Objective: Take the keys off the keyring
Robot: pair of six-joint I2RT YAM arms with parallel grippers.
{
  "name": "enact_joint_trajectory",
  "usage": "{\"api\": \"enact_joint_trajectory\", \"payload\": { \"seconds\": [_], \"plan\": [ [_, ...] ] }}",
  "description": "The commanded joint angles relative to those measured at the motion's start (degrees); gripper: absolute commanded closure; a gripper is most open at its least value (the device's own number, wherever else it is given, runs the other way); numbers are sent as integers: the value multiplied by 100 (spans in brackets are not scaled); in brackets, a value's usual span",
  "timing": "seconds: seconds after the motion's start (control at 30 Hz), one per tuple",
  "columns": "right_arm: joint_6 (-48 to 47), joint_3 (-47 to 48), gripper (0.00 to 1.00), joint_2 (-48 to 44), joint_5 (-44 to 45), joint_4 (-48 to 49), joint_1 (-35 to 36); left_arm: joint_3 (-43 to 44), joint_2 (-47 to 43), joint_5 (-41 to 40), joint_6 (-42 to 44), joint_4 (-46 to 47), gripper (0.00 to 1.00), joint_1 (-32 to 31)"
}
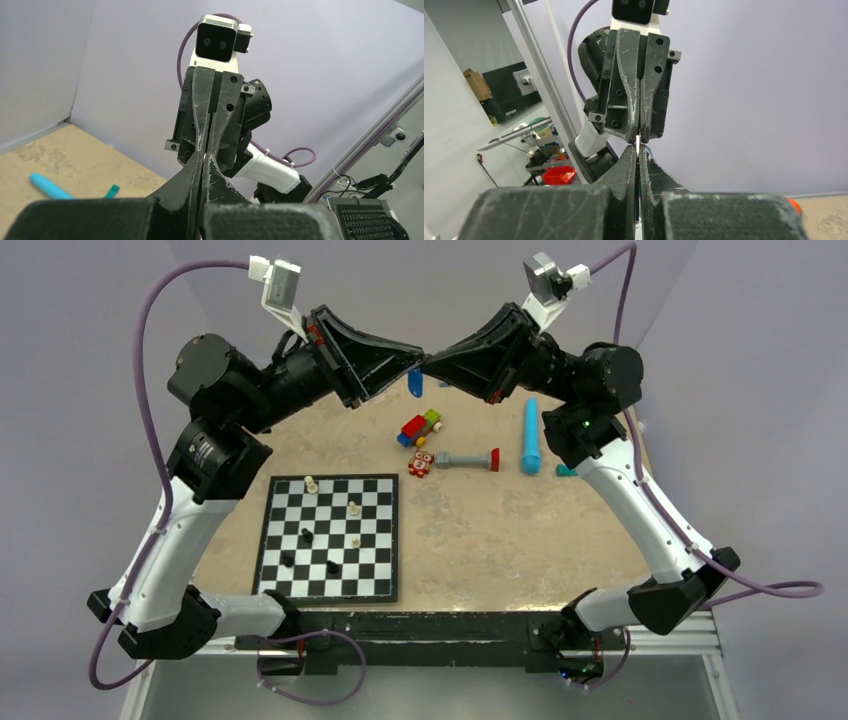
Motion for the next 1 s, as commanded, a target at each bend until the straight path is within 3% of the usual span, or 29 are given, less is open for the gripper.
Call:
{"api": "enact_joint_trajectory", "payload": {
  "seconds": [0.0,0.13,0.17,0.33,0.43,0.7,0.83,0.97],
  "plan": [
    [253,16,100,-2,377,577,124,-403,1,-25,-399,449,100,-162],
    [244,9,100,-40,329,534,116,-374,-61,-79,-309,379,100,-156],
    [237,-14,100,-73,329,513,113,-333,-73,-57,-260,288,94,-161],
    [-30,-340,100,-375,286,105,115,157,-140,-138,319,-545,33,-153],
    [-375,-648,100,-645,246,-464,112,583,-129,-101,715,-1208,18,-147],
    [-1396,-1205,100,-1455,559,-2445,110,808,-376,-120,1633,-2455,14,-113],
    [-1972,-794,100,-1365,1635,-4875,106,1549,101,151,1966,-3613,15,-104],
    [-1962,-456,100,-1088,2301,-6526,-41,1947,435,186,2219,-4310,16,-104]
  ]
}}
